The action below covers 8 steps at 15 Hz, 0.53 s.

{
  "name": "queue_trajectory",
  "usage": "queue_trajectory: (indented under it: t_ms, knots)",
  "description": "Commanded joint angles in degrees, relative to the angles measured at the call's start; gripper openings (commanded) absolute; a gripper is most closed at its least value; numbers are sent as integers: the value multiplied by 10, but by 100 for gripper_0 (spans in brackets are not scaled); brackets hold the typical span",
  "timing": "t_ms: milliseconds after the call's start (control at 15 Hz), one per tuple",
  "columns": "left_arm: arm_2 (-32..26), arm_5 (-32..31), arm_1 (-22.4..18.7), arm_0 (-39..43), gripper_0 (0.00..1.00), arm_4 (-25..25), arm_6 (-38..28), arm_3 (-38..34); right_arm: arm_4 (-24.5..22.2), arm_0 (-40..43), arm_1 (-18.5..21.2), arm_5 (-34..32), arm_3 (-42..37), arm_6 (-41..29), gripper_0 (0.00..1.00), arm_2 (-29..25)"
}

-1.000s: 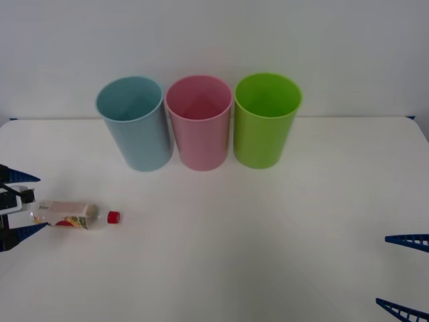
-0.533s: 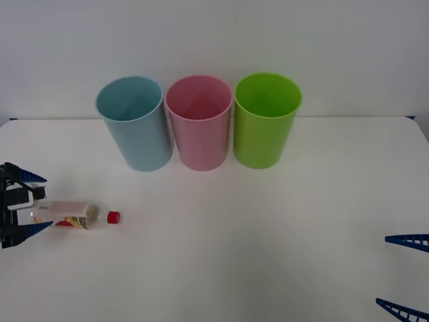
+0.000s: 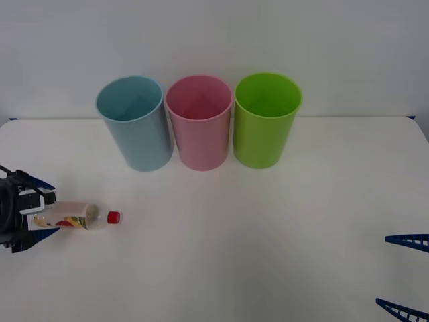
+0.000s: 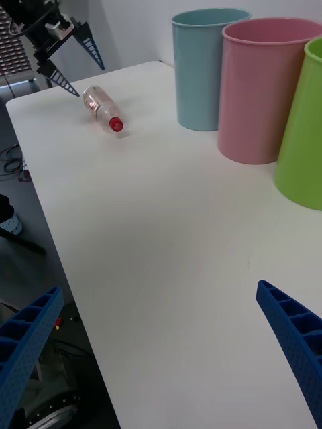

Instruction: Put cans in the blue bin and PET bottles in the pink bin and trash in the green bin.

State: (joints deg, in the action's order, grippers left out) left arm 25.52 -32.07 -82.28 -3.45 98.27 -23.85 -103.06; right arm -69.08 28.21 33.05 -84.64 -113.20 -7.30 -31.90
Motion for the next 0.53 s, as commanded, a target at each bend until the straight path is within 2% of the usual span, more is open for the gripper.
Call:
queue_trajectory:
  t_ms: [67,533]
  knots:
    - [40,0,17,-39,85,8,-5,22,0,0,0,0,0,0,100,0]
    - [120,3,37,-113,82,25,-15,69,0,0,0,0,0,0,100,0]
